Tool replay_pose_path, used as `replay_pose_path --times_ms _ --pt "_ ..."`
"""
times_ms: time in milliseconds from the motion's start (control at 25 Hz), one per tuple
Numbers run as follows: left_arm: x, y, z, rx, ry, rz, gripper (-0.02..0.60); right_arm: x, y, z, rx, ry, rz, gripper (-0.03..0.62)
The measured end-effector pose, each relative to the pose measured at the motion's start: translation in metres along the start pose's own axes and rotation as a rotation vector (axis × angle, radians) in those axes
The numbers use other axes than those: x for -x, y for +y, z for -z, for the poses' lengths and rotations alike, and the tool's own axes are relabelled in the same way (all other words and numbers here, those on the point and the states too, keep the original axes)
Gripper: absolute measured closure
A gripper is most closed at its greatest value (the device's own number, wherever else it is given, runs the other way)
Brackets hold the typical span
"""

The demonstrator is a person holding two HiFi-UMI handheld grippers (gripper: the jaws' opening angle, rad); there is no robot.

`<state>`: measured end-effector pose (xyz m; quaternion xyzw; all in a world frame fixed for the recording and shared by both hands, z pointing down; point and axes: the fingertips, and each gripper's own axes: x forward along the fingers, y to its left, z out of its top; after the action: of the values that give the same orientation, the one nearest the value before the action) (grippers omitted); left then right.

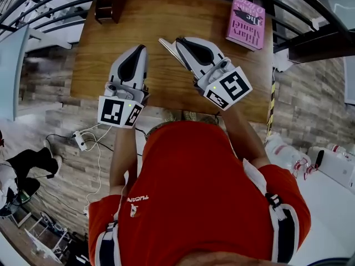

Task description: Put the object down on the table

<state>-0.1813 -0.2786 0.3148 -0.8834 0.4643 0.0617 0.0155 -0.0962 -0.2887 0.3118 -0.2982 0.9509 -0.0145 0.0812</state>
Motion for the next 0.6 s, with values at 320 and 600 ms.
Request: replay_pose_path --times_ms 320,600 --pt "0.0008 0.0055 0.0021 0.007 -0.001 -0.01 0.572 0.0001 0.0052 0.0052 0.041 0.022 -0.005 0.569" --pt "0.0012 0.0068 0.0043 0.015 -0.002 -0.01 0.572 0.0039 -0.0008 0.0046 0.044 0.019 0.016 0.569"
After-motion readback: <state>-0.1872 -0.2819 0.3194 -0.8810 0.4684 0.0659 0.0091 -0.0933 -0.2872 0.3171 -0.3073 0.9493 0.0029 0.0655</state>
